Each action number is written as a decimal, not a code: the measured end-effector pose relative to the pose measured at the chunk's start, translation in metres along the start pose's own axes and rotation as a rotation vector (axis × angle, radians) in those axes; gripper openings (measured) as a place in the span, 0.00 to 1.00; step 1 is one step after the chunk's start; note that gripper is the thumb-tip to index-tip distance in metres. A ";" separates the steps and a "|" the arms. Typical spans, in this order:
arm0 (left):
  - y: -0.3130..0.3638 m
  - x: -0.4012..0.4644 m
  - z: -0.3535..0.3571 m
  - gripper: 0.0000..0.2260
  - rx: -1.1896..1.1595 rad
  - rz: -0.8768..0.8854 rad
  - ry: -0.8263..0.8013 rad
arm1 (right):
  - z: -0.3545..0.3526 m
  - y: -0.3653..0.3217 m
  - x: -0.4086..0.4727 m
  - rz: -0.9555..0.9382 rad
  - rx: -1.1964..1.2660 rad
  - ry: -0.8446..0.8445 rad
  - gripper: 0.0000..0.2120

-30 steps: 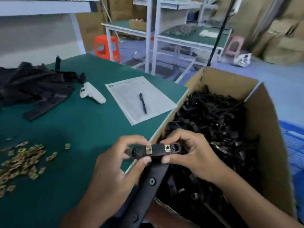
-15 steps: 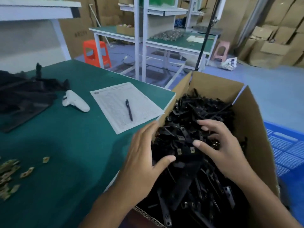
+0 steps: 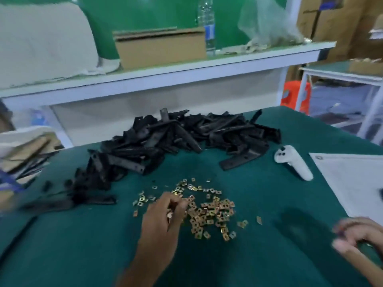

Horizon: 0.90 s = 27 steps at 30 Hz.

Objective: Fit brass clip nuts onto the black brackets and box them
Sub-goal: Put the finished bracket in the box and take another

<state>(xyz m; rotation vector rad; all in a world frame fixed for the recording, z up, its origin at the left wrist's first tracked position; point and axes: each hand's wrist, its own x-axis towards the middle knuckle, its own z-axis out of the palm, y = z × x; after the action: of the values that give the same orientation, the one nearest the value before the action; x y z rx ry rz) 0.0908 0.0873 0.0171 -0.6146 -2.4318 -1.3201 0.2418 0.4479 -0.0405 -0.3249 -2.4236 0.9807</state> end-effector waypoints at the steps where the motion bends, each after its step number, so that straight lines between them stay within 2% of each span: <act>1: -0.015 0.000 -0.009 0.17 0.010 -0.062 0.045 | 0.008 -0.040 0.012 -0.068 0.050 0.015 0.09; 2: -0.027 0.000 -0.015 0.18 0.009 -0.139 0.085 | 0.020 -0.069 0.027 -0.092 0.071 -0.054 0.16; 3: -0.036 -0.001 -0.019 0.18 -0.005 -0.219 0.113 | 0.032 -0.089 0.044 -0.136 0.083 -0.112 0.18; 5: -0.048 -0.001 -0.020 0.19 -0.066 -0.294 0.140 | 0.067 -0.109 0.091 -0.230 0.046 -0.227 0.14; 6: -0.051 -0.001 -0.018 0.20 -0.080 -0.301 0.145 | 0.084 -0.113 0.114 -0.283 -0.053 -0.275 0.12; 7: -0.053 -0.001 -0.017 0.21 -0.087 -0.302 0.148 | 0.101 -0.114 0.137 -0.313 -0.168 -0.318 0.16; 9: -0.054 0.001 -0.015 0.21 -0.097 -0.279 0.159 | 0.126 -0.107 0.178 -0.326 -0.417 -0.328 0.26; 11: -0.054 0.002 -0.015 0.21 -0.116 -0.252 0.187 | 0.144 -0.096 0.205 -0.303 -0.608 -0.327 0.30; 13: -0.055 0.002 -0.016 0.19 -0.150 -0.248 0.210 | 0.149 -0.091 0.218 -0.369 -0.737 -0.328 0.27; 15: -0.057 0.003 -0.017 0.19 -0.150 -0.236 0.223 | 0.145 -0.088 0.226 -0.507 -0.729 -0.277 0.25; 17: -0.058 0.003 -0.016 0.18 -0.142 -0.222 0.222 | 0.136 -0.088 0.231 -0.602 -0.609 -0.210 0.22; 20: -0.059 0.001 -0.014 0.19 -0.144 -0.208 0.220 | 0.123 -0.092 0.226 -0.617 -0.477 -0.193 0.16; 22: -0.059 0.001 -0.013 0.23 -0.158 -0.189 0.223 | 0.116 -0.104 0.214 -0.552 -0.295 -0.157 0.21; 23: -0.059 0.000 -0.014 0.24 -0.155 -0.183 0.222 | 0.111 -0.116 0.207 -0.497 -0.164 -0.101 0.24; 25: -0.057 0.000 -0.014 0.23 -0.133 -0.169 0.220 | 0.102 -0.146 0.194 -0.326 0.162 0.012 0.21; 27: -0.052 -0.002 -0.015 0.18 -0.104 -0.154 0.198 | 0.097 -0.176 0.177 -0.092 0.704 0.043 0.18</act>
<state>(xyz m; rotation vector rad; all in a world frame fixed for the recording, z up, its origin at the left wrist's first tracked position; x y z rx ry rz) 0.0675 0.0488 -0.0132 -0.3087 -2.2990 -1.4987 0.0347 0.3364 0.0874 0.0193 -1.8762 1.6653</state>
